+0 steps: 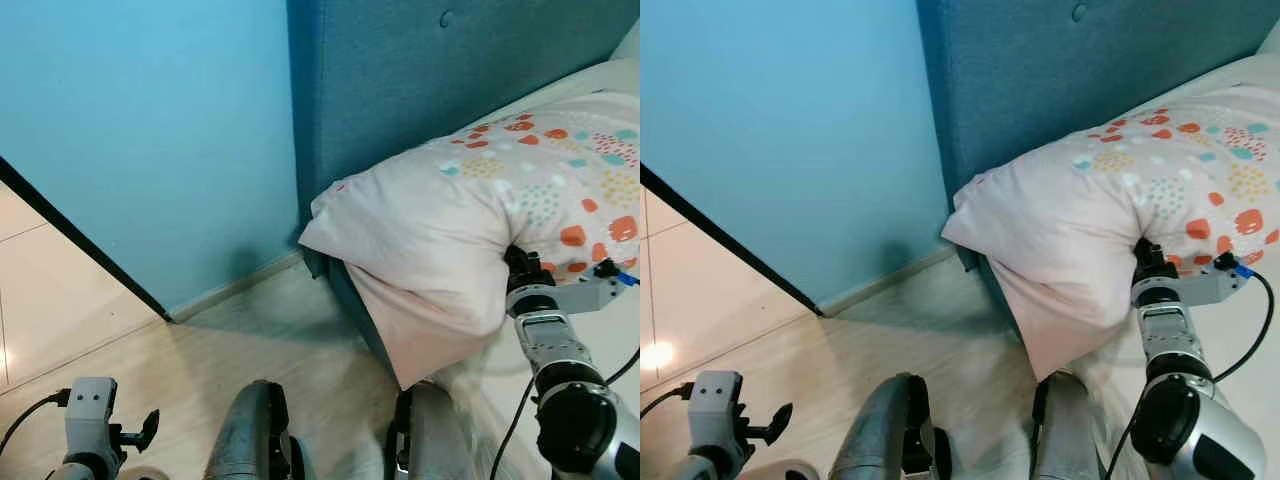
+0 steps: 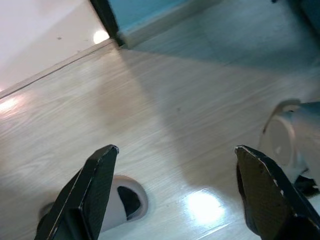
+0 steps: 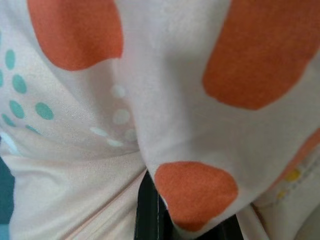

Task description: Clean up the room

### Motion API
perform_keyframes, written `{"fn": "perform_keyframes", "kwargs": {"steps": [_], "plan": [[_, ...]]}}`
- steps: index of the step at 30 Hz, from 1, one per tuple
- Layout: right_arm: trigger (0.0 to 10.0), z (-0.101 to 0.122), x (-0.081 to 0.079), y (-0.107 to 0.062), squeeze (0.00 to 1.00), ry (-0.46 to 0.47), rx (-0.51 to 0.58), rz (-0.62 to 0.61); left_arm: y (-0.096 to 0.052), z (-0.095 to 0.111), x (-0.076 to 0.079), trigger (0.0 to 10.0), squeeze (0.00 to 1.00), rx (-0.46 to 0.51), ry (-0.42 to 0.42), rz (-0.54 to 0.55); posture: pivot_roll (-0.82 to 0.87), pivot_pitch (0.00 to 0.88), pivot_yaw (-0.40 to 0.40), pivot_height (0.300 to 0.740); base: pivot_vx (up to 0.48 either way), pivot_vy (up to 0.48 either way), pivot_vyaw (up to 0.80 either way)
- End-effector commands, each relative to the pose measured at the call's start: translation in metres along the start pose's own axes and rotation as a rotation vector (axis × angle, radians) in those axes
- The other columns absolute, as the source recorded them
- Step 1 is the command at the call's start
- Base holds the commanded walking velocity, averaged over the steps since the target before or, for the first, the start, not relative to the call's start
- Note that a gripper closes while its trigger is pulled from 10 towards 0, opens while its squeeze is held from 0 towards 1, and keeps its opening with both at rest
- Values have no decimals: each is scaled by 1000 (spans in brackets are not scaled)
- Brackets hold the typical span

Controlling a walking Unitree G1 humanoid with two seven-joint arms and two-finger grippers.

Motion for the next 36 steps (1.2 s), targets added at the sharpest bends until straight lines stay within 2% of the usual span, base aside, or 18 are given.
{"fn": "perform_keyframes", "kwargs": {"steps": [1, 3, 4, 5, 8, 11, 18, 20, 21, 23, 26, 27, 29, 31, 33, 34, 35, 36], "plan": [[0, 25, -15, 7, 0, 34, 100, 42, -9, -13, -8, 10000, 0, -48, -8, 16, 290, 386, 63, 601, 0, 0, 0], [0, 35, -30, 13, 0, 54, 133, 84, -8, -12, -7, 10000, 0, -44, -5, 12, 291, 387, 63, 601, 0, 0, 0], [0, 35, -30, 13, 0, 54, 133, 84, -8, -12, -7, 10000, 0, -44, -5, 12, 291, 387, 63, 601, 0, 0, 0], [0, 40, -39, 16, 0, 69, 151, 112, -8, -11, -6, 10000, 0, -42, -3, 9, 291, 387, 63, 601, 0, 0, 0], [0, 51, -54, 21, 0, 102, 187, 153, -7, -9, -4, 10000, 0, -38, 2, 3, 300, 387, 65, 601, 0, 0, 0], [0, 58, -65, 24, 0, 118, 211, 178, -6, -8, -3, 10000, 0, -34, 8, -1, 317, 380, 64, 601, 0, 0, 0], [0, 71, -68, 24, 0, 108, 240, 178, -4, 1, -3, 10000, 0, -12, 17, -1, 318, 376, 58, 601, 0, 0, 0], [0, 56, -51, 20, 0, 35, 175, 132, -4, -1, -1, 10000, 0, -18, 15, -4, 295, 374, 63, 601, 0, 0, 0], [0, 56, -51, 20, 0, 35, 175, 132, -4, -1, -1, 10000, 0, -18, 15, -4, 295, 374, 63, 601, 0, 0, 0], [0, 39, -29, 14, 0, -61, 99, 61, -4, -4, 4, 10000, 0, -25, 10, -10, 287, 375, 62, 601, 0, 0, 0], [0, 34, -22, 12, 0, -91, 78, 39, -4, -5, 5, 10000, 0, -26, 8, -12, 287, 375, 62, 601, 0, 0, 0], [0, 26, 3, 2, 0, -158, 32, -40, -3, -6, 8, 10000, 0, -28, 3, -16, 278, 371, 59, 601, 0, 0, 0], [0, 26, 3, 2, 0, -158, 32, -40, -3, -6, 8, 10000, 0, -28, 3, -16, 278, 371, 59, 601, 0, 0, 0], [157, 21, 50, -21, 0, -258, -18, -204, -1, -7, 12, 10000, 0, -31, -6, -20, 269, 364, 62, 601, 0, 0, 0], [157, 21, 50, -21, 0, -258, -18, -204, -1, -7, 12, 10000, 0, -31, -6, -20, 269, 364, 62, 601, 0, 0, 0], [9333, 25, 68, -32, 0, -271, -5, -265, 0, -6, 13, 10000, 0, -32, -10, -23, 267, 358, 63, 601, 0, 0, 0], [10000, 31, 75, -38, 0, -272, 19, -289, 3, -5, 15, 10000, 0, -32, -13, -24, 255, 337, 61, 601, 0, 0, 0], [10000, 31, 75, -38, 0, -272, 19, -289, 3, -5, 15, 10000, 0, -32, -13, -24, 255, 337, 61, 601, 0, 0, 0]]}}
Point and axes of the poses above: a point about 5 cm out from each wrist's last joint towards the gripper, its own y axis pointing out of the wrist towards the gripper, its own z axis along the axis of the wrist's last joint, x = y × z, the point moved 6 cm from there along y, pointing out of the wrist towards the gripper, and after that the axes turned 1 degree about -y, right-handed, at the moved point
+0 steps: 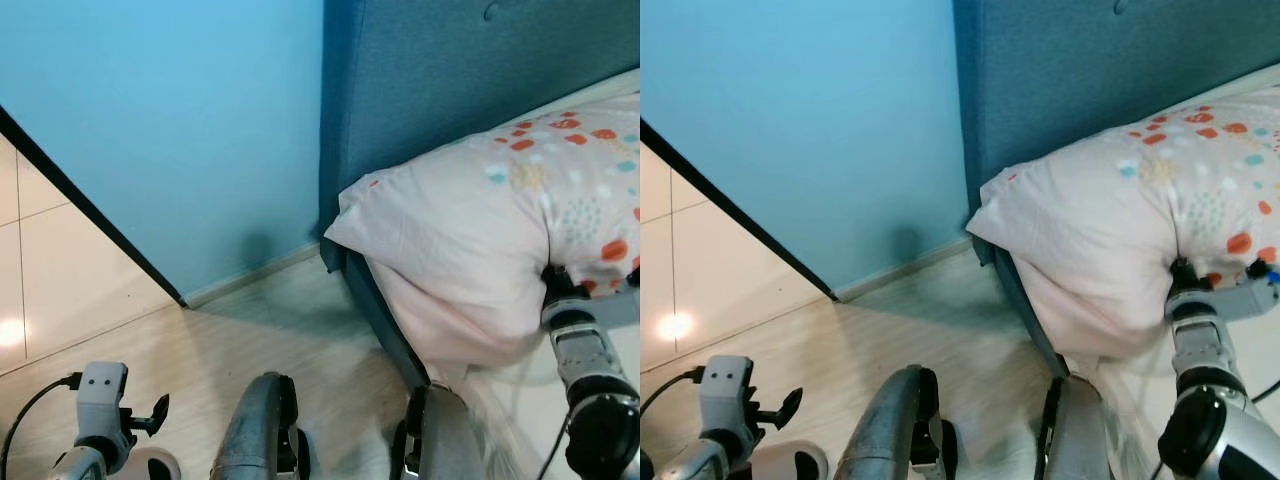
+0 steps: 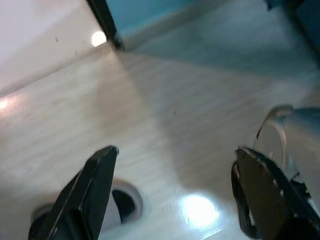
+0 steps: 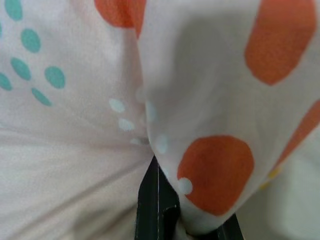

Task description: Clean up the room

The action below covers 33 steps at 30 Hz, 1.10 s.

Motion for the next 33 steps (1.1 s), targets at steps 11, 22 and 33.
{"fn": "perform_keyframes", "kwargs": {"steps": [11, 22, 33], "plan": [[10000, 22, 33, -6, 1000, -220, 22, -196, 11, -10, 15, 10000, 0, -44, -66, -5, 223, 260, 33, 601, 0, 0, 0], [10000, 25, 53, -13, 1000, -492, -24, -352, 20, -13, 16, 10000, 0, -77, -83, 13, 176, 174, 9, 601, 0, 0, 0], [10000, -4, 70, -27, 0, -453, -51, -392, 4, -66, 10, 10000, 0, -292, -69, 104, 87, 62, -5, 601, 0, 0, -68]]}}
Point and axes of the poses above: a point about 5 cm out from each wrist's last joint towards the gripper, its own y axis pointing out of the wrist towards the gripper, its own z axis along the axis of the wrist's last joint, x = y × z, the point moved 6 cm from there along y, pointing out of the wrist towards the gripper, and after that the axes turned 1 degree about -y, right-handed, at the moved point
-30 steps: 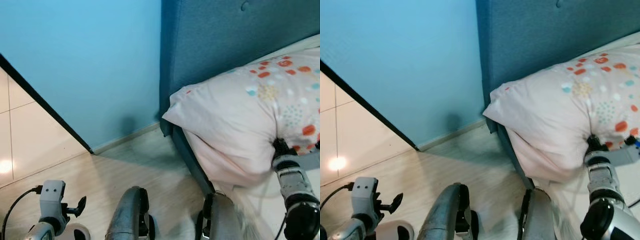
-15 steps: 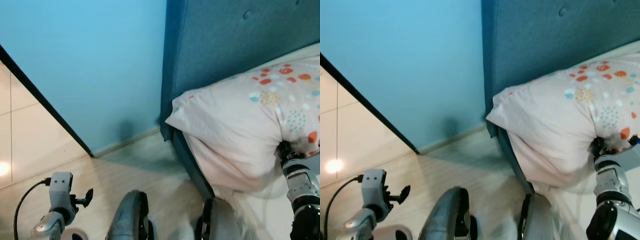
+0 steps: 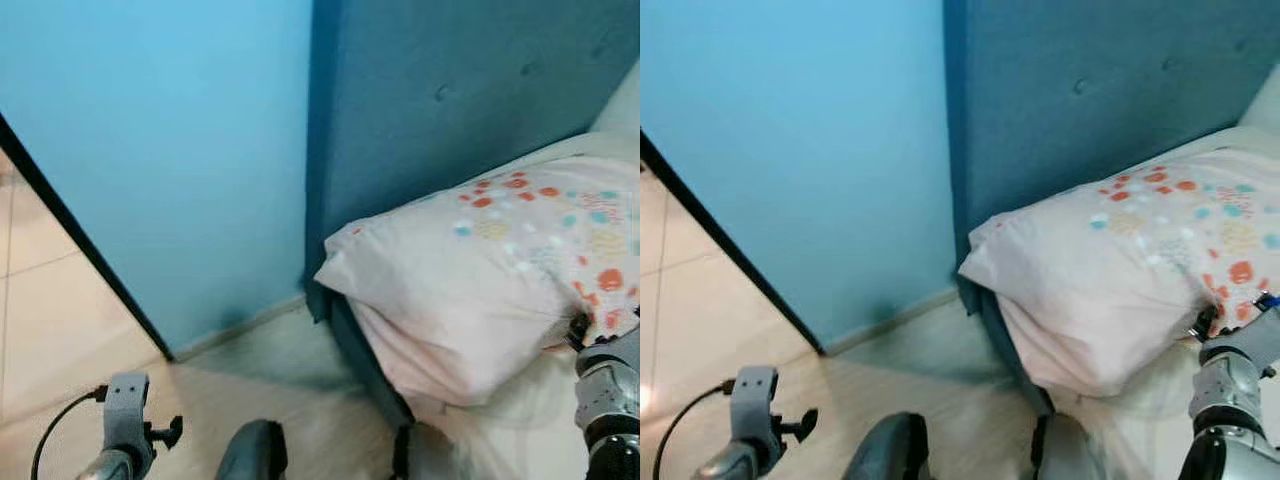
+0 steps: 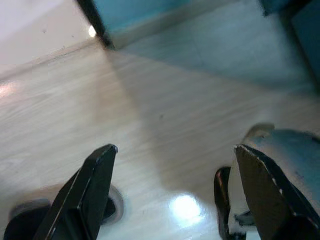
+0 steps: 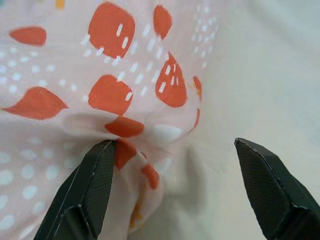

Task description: Clean up the room

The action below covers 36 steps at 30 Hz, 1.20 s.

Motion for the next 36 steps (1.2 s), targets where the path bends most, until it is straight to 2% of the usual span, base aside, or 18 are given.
{"fn": "perform_keyframes", "kwargs": {"steps": [1, 6, 8, 9, 11, 13, 14, 15, 17, 18, 19, 22, 24, 26, 28, 29, 30, 36], "plan": [[10000, -26, 4, -6, 0, -21, -74, -9, -4, -19, -6, 10000, 0, -66, -2, 36, 85, 54, -13, 601, 0, 0, -744], [10000, -53, -4, -13, 0, -69, -146, 11, -4, -20, -8, 10000, 0, -79, -10, 67, 87, 42, -27, 601, 0, 0, -744], [10000, -69, -18, -19, 0, -78, -183, 64, -4, -24, -11, 10000, 0, -94, -19, 88, 91, 30, -37, 601, 0, 0, -238], [10000, -69, -18, -19, 0, -78, -183, 64, -4, -24, -11, 10000, 0, -94, -19, 88, 91, 30, -37, 601, 0, 0, 0], [10000, -83, -38, -26, 0, -82, -220, 154, -6, -30, -12, 10000, 0, -114, -22, 103, 89, 25, -37, 601, 0, 0, 0], [10000, -83, -38, -26, 0, -82, -220, 154, -6, -30, -12, 10000, 0, -114, -22, 103, 89, 25, -37, 601, 0, 0, 0], [10000, -87, -46, -29, 0, -95, -223, 194, -7, -32, -13, 10000, 0, -124, -17, 106, 88, 23, -37, 605, 0, 0, 0], [10000, -87, -46, -29, 0, -95, -223, 194, -7, -32, -13, 10000, 0, -124, -17, 106, 88, 23, -37, 605, 0, 0, 0], [10000, -112, -54, -41, 0, -132, -289, 245, -9, -42, -14, 10000, 0, -162, -14, 121, 86, 14, -39, 614, 0, 0, 0], [10000, -112, -54, -41, 0, -132, -289, 245, -9, -42, -14, 10000, 0, -162, -14, 121, 86, 14, -39, 614, 0, 0, 0], [10000, -142, -52, -57, 0, -198, -378, 274, -11, -50, -12, 10000, 0, -192, -4, 129, 86, 8, -44, 623, 0, 0, 0], [10000, -154, -49, -63, 0, -217, -412, 281, -12, -52, -12, 10000, 0, -202, -3, 132, 85, 8, -45, 628, 0, 0, 0], [10000, -178, -35, -78, 0, -269, -487, 275, -13, -58, -9, 10000, 0, -221, 2, 137, 88, 10, -52, 637, 0, 0, 0], [10000, -178, -35, -78, 0, -269, -487, 275, -13, -58, -9, 10000, 0, -221, 2, 137, 88, 10, -52, 637, 0, 0, 0], [10000, -199, -18, -93, 0, -305, -551, 257, -15, -64, -8, 10000, 0, -244, 10, 141, 88, 12, -55, 646, 0, 0, 0], [10000, -199, -18, -93, 0, -305, -551, 257, -15, -64, -8, 10000, 0, -244, 10, 141, 88, 12, -55, 646, 0, 0, 0], [10000, -210, -4, -102, 0, -317, -586, 235, -18, -72, -8, 10000, 0, -278, 4, 145, 88, 12, -55, 656, 0, 0, 0], [10000, -212, 11, -104, 0, -333, -600, 208, -18, -79, 4, 10000, 0, -302, -13, 129, 70, 18, -56, 674, -480, 0, 0]]}}
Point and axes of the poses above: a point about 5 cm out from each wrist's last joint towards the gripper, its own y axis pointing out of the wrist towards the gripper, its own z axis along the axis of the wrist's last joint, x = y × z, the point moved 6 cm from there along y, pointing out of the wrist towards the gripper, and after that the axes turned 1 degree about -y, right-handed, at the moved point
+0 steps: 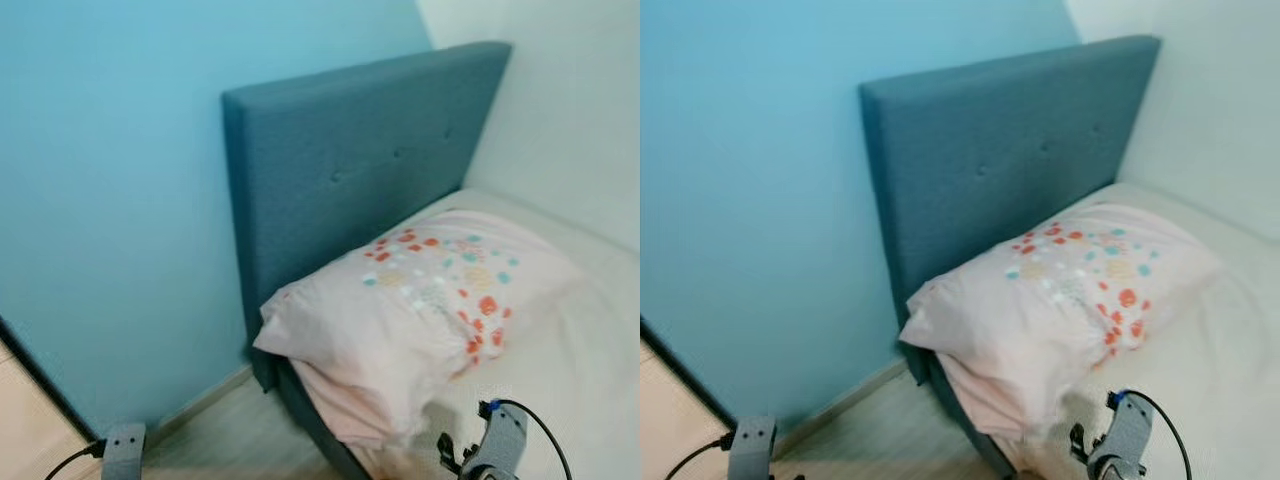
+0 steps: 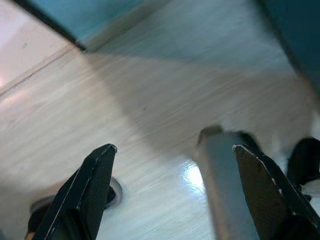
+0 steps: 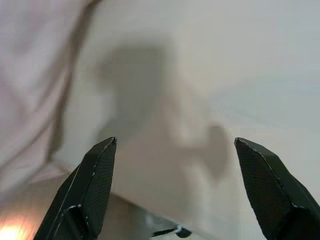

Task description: Clean up the room

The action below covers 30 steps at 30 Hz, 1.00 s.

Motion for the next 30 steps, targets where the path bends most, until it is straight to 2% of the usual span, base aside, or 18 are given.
{"fn": "perform_keyframes", "kwargs": {"steps": [1, 4, 8, 12, 16, 18, 20, 24, 27, 30], "plan": [[10000, -6, 6, -1, 0, -18, -22, -16, 0, -6, 13, 10000, 0, -17, 3, -21, 64, 17, -59, 679, -405, 0, 0], [10000, -7, 10, -2, 0, -22, -25, -24, 1, -5, 18, 10000, 0, -17, 10, -27, 62, 20, -62, 683, -135, 0, 0], [10000, -16, 15, -4, 0, -40, -52, -39, 1, -5, 35, 10000, 0, -22, 31, -45, 60, 20, -67, 702, 0, 0, 0], [10000, -24, 16, -5, 0, -47, -76, -41, 1, -5, 33, 10000, 0, -23, 37, -48, 60, 20, -67, 711, 0, 0, 0], [10000, -51, 21, -11, 0, -83, -150, -52, 1, -9, 26, 10000, 0, -43, 69, -45, 62, 22, -69, 729, 0, 0, 0], [10000, -56, 23, -13, 0, -89, -165, -55, 1, -10, 26, 10000, 0, -47, 75, -44, 62, 22, -69, 734, 0, 0, 0], [10000, -76, 27, -19, 0, -136, -224, -60, 0, -16, 23, 10000, 0, -68, 100, -38, 67, 20, -69, 740, 0, 0, 0], [10000, -95, 30, -26, 0, -207, -283, -51, -1, -18, 22, 10000, 0, -77, 114, -36, 69, 15, -72, 740, 0, 0, 0], [10000, -95, 30, -26, 0, -207, -283, -51, -1, -18, 22, 10000, 0, -77, 114, -36, 69, 15, -72, 740, 0, 0, 0], [10000, -108, 33, -31, 0, -260, -322, -40, -1, -20, 22, 10000, 0, -81, 118, -34, 67, 15, -72, 740, 0, 0, 0]]}}
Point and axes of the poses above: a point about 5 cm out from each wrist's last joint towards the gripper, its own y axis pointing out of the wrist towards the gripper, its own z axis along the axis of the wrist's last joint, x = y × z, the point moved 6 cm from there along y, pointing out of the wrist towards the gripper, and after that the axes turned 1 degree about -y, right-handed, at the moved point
